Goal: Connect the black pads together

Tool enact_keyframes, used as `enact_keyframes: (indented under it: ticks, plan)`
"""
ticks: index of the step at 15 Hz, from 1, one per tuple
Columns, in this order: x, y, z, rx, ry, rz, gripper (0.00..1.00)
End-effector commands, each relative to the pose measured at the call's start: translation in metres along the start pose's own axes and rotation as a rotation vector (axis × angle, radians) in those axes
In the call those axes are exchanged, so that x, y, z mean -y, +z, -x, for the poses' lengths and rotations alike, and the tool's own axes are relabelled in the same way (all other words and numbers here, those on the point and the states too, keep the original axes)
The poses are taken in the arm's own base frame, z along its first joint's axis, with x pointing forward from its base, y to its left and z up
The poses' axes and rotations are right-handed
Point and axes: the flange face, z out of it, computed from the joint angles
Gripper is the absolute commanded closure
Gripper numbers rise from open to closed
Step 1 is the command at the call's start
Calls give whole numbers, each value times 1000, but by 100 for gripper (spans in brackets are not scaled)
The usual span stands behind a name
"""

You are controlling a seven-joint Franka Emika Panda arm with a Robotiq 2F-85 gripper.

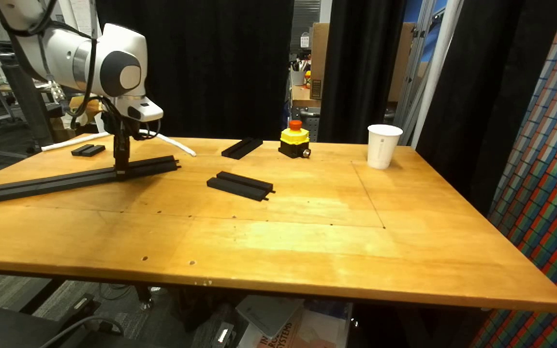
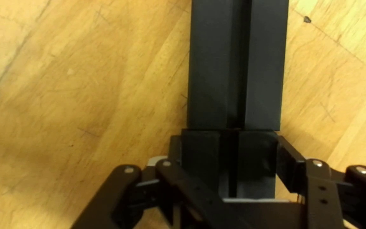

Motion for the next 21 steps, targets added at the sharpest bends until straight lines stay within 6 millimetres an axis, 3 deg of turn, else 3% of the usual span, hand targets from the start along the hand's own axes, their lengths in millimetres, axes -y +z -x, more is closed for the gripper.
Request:
enact_keyframes:
  ticks: [1, 15, 21]
  plan:
    - [8, 19, -6, 32, -24, 7, 55]
    - [12, 39, -2, 46, -3, 29, 55]
    - [23, 46, 4, 41, -4, 37, 55]
